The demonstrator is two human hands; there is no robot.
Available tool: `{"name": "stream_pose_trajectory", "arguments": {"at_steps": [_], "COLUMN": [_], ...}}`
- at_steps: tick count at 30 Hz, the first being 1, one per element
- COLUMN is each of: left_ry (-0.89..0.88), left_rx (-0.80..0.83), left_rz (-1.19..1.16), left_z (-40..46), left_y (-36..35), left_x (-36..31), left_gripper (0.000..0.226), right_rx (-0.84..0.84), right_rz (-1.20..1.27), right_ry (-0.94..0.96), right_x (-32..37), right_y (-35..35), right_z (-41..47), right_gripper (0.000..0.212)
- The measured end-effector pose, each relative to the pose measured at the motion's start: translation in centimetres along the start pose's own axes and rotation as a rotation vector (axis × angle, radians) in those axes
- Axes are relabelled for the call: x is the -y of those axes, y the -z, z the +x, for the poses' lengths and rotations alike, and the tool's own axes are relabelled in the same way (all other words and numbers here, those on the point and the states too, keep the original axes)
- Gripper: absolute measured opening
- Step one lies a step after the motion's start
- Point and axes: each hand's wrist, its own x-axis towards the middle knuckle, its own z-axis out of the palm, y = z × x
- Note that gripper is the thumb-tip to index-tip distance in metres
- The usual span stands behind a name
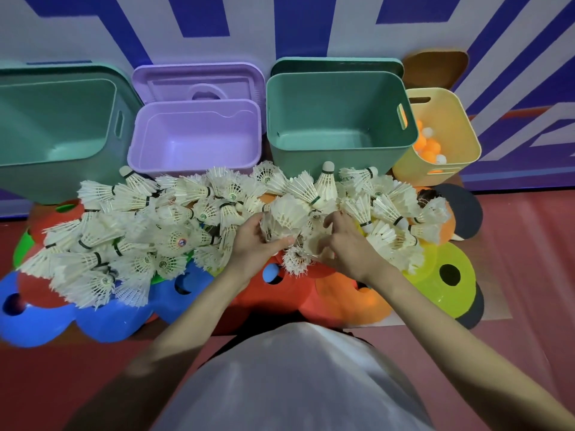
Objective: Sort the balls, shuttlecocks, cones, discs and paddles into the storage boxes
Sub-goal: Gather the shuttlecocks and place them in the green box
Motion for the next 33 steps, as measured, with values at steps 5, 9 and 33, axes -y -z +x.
{"name": "stream_pose_trajectory", "arguments": {"at_steps": [5,9,33], "left_ry": [0.007,-0.003,-0.123], "left_rx": [-0.003,-0.011,-0.009], "left_rz": [0.022,0.030,0.092], "left_z": [-0.4,-0.8,0.3], "left_y": [0.1,0.5,0.8], "left_x": [0.1,0.3,-1.7], "left_gripper": [0.040,0.045,0.068], "right_rx": [-0.013,-0.261,-0.371], "right_rz": [0.071,0.187,0.397], "right_ry": [0.003,-0.030,0.216], "right_x": [-0.3,0.0,3.3], "right_y": [1.3,3.3,4.9], "right_z": [0.2,0.3,2.3], "right_gripper": [0.005,0.006,0.023]}}
